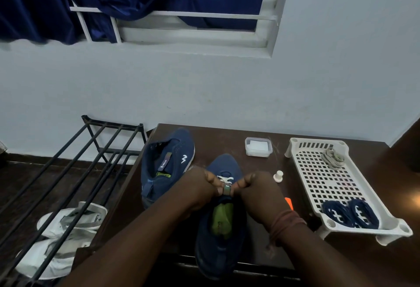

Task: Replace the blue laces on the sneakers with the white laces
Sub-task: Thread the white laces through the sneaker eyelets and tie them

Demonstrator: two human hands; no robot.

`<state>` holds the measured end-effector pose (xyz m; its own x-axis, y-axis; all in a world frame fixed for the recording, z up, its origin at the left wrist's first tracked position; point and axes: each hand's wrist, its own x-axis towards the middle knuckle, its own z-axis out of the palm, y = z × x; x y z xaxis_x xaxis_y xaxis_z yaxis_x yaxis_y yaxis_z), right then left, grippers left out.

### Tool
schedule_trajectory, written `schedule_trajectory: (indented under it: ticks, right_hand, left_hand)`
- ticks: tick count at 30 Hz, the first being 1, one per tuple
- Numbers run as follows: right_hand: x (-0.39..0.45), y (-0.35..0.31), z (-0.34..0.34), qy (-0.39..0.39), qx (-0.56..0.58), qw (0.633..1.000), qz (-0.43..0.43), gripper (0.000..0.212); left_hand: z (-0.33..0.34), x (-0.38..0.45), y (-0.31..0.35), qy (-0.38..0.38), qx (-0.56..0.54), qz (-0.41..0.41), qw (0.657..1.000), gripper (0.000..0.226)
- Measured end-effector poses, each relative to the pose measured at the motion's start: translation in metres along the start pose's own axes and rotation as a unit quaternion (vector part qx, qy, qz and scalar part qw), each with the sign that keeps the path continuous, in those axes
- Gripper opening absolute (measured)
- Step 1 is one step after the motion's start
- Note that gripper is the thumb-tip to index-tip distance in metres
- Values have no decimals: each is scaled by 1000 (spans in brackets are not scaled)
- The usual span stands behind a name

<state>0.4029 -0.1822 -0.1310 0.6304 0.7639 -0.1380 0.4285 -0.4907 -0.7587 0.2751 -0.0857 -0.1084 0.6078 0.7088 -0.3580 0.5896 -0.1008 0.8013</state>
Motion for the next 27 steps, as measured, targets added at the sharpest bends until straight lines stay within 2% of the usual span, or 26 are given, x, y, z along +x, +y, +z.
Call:
schedule_trajectory:
  ticks: [3, 7, 11, 13, 15, 17, 19, 20, 21, 22, 24, 27]
  right_hand:
    - [2, 4, 1, 7, 25, 1000, 12, 9]
    - [3, 4, 4, 12, 31, 999, 34, 12]
    - [3, 2, 3, -15, 60, 997, 38, 14]
    - [1, -2, -2, 6, 59, 998, 21, 17]
    - [-2, -10, -7, 54, 44, 997, -43, 19]
    - [-7, -23, -12, 51, 96, 989, -100, 10]
    - [-11, -36, -15, -29, 220, 969, -113, 15]
    - [-12, -43, -17, -72, 277, 951, -114, 18]
    - [-13, -47, -19, -101, 319, 935, -116, 20]
    - [-13, -51, -21, -117, 356, 920, -119, 21]
    - [-11, -56, -28, -122, 442, 881, -116, 20]
    - [-9, -61, -48, -96, 547, 824, -107, 18]
  left_hand:
    - [-2, 3, 0, 1, -7, -11, 1000, 3]
    - [-2, 5, -3, 13, -24, -15, 1000, 6]
    - [-3, 3, 4, 8, 53, -20, 998, 17]
    - [-6, 2, 8, 36, 84, -3, 996, 22]
    - [-15, 0, 13, 105, 75, 43, 991, 20]
    - [-27, -2, 18, 138, -69, 85, 984, 17]
    - [-37, -5, 24, 73, -288, 121, 947, 15]
    - [-40, -5, 25, 49, -363, 137, 920, 14]
    - [-42, -4, 24, 39, -393, 144, 907, 13]
    - [-42, -2, 21, 39, -385, 141, 911, 13]
    - [-40, 0, 14, 40, -311, 101, 944, 12]
    - [-32, 0, 1, 13, -101, 45, 994, 8]
